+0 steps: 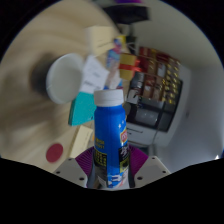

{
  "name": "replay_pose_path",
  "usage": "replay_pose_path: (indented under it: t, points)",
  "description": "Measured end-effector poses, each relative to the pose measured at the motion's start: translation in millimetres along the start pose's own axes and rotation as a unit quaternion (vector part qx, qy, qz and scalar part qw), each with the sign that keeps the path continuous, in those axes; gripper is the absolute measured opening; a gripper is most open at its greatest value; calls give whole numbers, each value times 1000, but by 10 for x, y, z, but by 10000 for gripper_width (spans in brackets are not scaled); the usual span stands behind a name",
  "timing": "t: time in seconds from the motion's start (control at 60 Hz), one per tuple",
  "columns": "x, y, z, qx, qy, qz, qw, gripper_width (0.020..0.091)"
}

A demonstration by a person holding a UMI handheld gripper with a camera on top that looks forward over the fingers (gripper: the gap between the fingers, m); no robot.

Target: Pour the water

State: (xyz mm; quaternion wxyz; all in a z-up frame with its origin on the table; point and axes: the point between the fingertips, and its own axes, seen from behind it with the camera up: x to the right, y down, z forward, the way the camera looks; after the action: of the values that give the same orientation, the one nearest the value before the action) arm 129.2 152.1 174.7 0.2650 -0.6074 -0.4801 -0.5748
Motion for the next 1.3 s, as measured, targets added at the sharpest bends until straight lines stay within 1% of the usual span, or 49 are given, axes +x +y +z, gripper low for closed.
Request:
replay_pose_path:
  t: [0.05, 0.1, 0.15, 0.167, 0.183, 0.233, 0.283, 0.3, 0.317, 0.4, 0.417, 0.433, 0.45, 0.467, 0.517, 0.533, 0.55, 0.6, 0.65, 0.783, 0.833, 0.867, 0.95, 0.967, 0.983, 1.017, 1.1, 1.133, 1.15, 1.167, 1.2, 1.25, 1.3]
  points:
    - [46, 19, 37, 18, -10, 116, 993, 475]
    - [150, 84, 26, 31, -16, 246, 969, 475]
    - [231, 92, 35, 58, -29, 374, 925, 482]
    - [152, 77, -50, 69, -20, 416, 907, 483]
    - [206, 136, -3, 79, -37, 445, 891, 485]
    - [208, 226, -8, 100, -57, 520, 846, 482]
    - [89, 328, 23, 106, -64, 577, 808, 482]
    - [-57, 295, 69, 109, -60, 598, 792, 483]
    - [-25, 404, 45, 110, -71, 609, 782, 482]
    - [-256, 526, 107, 121, -103, 672, 723, 483]
    - [-408, 375, 202, 119, -105, 686, 710, 483]
    - [-425, 504, 182, 118, -114, 695, 700, 482]
    - [-503, 418, 266, 116, -118, 705, 690, 482]
    - [-513, 548, 237, 116, -124, 714, 679, 482]
    - [-647, 613, 283, 113, -141, 735, 653, 482]
    - [-734, 464, 377, 111, -142, 740, 648, 482]
    - [-774, 558, 358, 112, -147, 743, 643, 486]
    - [-833, 598, 402, 117, -150, 749, 635, 488]
    - [-877, 540, 474, 126, -148, 752, 629, 494]
    - [-1100, 623, 532, 128, -150, 740, 643, 495]
    - [-1225, 582, 547, 126, -164, 744, 635, 525]
    - [-1200, 650, 527, 142, -151, 754, 624, 526]
    - [-1206, 653, 516, 164, -146, 756, 616, 521]
    - [-1203, 654, 514, 166, -145, 756, 616, 519]
    - [-1198, 560, 567, 166, -144, 756, 616, 522]
    - [-1186, 631, 522, 165, -146, 756, 616, 542]
    - [-1204, 623, 540, 158, -153, 754, 619, 604]
    - [-1258, 622, 526, 143, -168, 752, 621, 635]
    - [-1329, 623, 521, 130, -181, 750, 623, 657]
    - [-1406, 624, 512, 115, -195, 747, 625, 697]
    - [-1544, 619, 471, 93, -221, 740, 628, 738]
    - [-1657, 620, 393, 82, -239, 739, 625, 792]
    - [-1646, 679, 270, 79, -240, 745, 617, 807]
